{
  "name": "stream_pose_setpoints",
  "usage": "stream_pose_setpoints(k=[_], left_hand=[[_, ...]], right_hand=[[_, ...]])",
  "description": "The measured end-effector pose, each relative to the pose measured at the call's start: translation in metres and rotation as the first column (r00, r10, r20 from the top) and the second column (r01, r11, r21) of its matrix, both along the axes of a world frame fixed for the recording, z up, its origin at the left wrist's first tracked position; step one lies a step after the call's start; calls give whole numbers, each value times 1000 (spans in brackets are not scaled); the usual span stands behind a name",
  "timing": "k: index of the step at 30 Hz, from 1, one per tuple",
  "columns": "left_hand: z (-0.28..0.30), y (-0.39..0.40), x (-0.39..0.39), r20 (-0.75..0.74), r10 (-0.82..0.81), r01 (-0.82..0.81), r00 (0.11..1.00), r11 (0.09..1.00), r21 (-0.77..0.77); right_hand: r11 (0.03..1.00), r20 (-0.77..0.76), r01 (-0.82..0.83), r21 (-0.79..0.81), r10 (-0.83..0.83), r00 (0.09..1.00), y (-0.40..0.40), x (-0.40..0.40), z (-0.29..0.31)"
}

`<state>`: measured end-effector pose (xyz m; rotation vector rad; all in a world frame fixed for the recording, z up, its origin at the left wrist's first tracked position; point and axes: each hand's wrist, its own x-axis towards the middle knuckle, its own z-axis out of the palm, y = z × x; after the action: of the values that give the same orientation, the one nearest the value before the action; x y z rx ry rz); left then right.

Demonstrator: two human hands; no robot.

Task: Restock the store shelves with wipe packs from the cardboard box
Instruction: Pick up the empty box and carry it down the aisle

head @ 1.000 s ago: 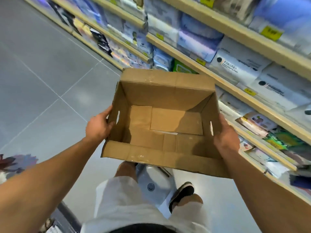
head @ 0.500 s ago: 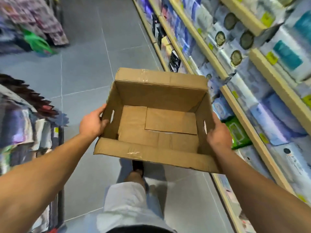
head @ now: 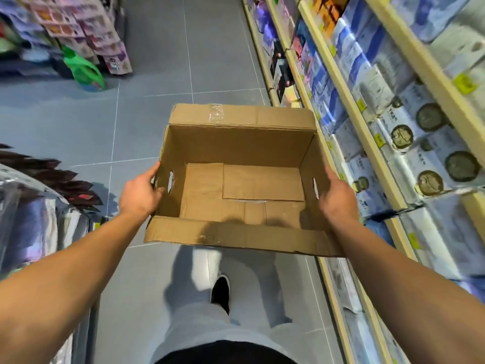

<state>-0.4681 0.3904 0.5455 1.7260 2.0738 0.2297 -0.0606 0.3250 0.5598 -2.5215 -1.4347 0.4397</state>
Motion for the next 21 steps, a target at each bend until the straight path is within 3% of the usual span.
stream_pose_setpoints(k=[13,21], left_hand=[[-5,171,82,3,178,-178,984,984,15],[17,269,92,-20,272,-270,962,959,82]], right_hand=[[991,-27,-133,35,134,991,228,90,-2],[963,-35,-249,104,253,967,374,95,17]])
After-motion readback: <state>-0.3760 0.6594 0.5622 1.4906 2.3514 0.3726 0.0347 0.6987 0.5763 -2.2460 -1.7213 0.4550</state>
